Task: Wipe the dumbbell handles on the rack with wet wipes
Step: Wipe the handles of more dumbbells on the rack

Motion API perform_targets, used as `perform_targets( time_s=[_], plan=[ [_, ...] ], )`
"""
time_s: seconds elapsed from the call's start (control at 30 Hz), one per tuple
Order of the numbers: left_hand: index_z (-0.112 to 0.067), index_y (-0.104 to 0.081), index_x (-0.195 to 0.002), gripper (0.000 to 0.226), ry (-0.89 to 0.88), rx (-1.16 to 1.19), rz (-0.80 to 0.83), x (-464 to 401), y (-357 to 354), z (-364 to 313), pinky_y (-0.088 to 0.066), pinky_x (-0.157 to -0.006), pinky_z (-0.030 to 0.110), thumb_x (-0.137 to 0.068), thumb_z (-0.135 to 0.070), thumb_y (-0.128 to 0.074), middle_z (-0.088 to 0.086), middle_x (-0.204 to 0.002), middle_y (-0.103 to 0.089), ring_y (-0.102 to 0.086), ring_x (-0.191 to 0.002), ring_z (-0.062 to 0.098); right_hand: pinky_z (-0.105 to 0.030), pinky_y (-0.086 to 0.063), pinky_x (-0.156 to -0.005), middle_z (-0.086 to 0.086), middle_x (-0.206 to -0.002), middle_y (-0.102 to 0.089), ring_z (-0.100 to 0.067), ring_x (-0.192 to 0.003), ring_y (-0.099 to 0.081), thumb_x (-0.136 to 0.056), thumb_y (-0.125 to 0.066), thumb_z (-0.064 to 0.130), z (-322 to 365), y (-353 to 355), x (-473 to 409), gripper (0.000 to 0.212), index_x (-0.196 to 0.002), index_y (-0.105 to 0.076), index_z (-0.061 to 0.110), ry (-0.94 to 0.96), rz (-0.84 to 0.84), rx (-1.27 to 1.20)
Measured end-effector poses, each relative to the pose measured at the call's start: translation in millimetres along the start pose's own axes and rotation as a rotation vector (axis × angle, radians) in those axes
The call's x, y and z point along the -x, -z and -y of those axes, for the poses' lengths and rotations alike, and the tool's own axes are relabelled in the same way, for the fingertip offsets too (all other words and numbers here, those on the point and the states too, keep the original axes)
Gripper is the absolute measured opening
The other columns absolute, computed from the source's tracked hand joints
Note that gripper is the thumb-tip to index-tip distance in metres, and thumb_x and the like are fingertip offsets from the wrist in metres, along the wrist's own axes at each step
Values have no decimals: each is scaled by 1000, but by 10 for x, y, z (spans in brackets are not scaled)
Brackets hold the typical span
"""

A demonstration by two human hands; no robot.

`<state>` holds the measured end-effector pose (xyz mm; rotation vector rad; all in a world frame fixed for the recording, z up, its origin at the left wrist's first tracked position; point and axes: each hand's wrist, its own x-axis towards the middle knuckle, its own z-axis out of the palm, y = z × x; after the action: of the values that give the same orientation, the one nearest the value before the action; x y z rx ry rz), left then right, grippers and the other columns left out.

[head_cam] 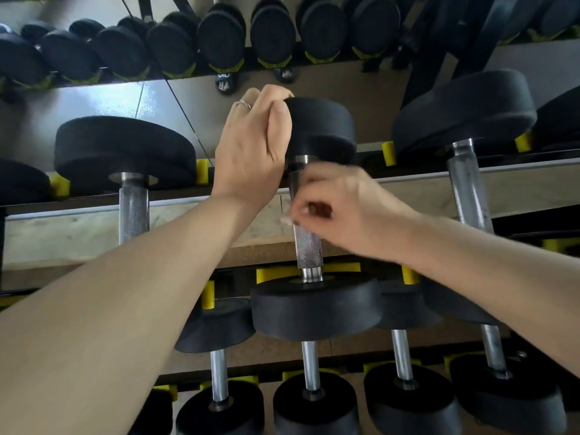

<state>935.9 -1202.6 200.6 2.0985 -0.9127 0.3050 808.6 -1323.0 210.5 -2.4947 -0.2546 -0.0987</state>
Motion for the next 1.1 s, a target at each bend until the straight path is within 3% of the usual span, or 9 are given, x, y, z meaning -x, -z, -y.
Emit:
perform_targets(
  time_s=[0.13, 0.23, 0.33, 0.5, 0.63, 0.83, 1.0, 1.1],
  plan=[
    [-5, -58, -120, 39, 6, -13, 4, 1, -9, 3, -40, -78, 36, -110, -25, -26, 9, -95, -56, -52, -88, 26, -16, -48, -73, 15, -96, -55, 0, -81, -57, -88, -74, 25, 34, -5, 265, 9, -95, -75, 19, 12, 254, -52],
    [-5, -58, -118, 37, 10, -14, 3, -4, -7, 7, -39, -78, 36, -109, -23, -27, 10, -96, -57, -51, -89, 26, -13, -47, -74, 12, -95, -54, 3, -80, -55, -90, -73, 20, -79, -4, 88, 6, -94, -75, 16, -22, -46, -15],
    [-7, -57, -120, 39, 30, -16, 17, -3, -2, 4, -39, -80, 36, -110, -26, -26, 10, -99, -57, -52, -92, 26, -12, -49, -70, 11, -89, -58, 1, -75, -60, -89, -73, 13, -99, -139, 70, 3, -91, -73, 14, -197, -344, -149],
    [-5, -58, -121, 42, 20, -11, 17, 6, 2, -20, -40, -81, 35, -109, -28, -24, 8, -96, -57, -53, -93, 26, -16, -53, -71, 11, -89, -65, -4, -78, -65, -86, -75, 18, -22, -150, 333, 9, -95, -74, 16, -221, -106, -274],
    [-6, -57, -123, 41, 41, 0, 28, 13, 1, -16, -41, -83, 40, -109, -29, -25, 11, -98, -57, -52, -95, 29, -17, -49, -65, 8, -84, -64, -5, -72, -63, -88, -74, 16, -50, -159, 44, 5, -91, -71, 19, -397, -348, -386],
    [-6, -57, -122, 45, 50, -8, 27, -2, 9, -37, -42, -83, 38, -109, -31, -23, 10, -96, -57, -53, -93, 28, -19, -53, -65, 9, -83, -69, -3, -72, -65, -91, -70, 20, 9, -145, 430, 6, -94, -70, 25, -429, -86, -455],
    [-6, -57, -122, 43, 54, -8, 37, 13, 13, -28, -40, -81, 37, -109, -30, -23, 11, -100, -57, -52, -94, 27, -25, -56, -62, 0, -71, -69, -9, -60, -65, -94, -69, 20, -11, -194, 57, 4, -94, -70, 16, -514, -370, -610],
    [-7, -57, -122, 48, 53, -14, 39, 4, -4, -17, -39, -78, 34, -108, -34, -21, 8, -99, -57, -52, -93, 25, -20, -54, -60, 5, -73, -68, -5, -62, -64, -93, -71, 22, 44, -253, 277, 7, -98, -70, 17, -507, -248, -593]
  ],
)
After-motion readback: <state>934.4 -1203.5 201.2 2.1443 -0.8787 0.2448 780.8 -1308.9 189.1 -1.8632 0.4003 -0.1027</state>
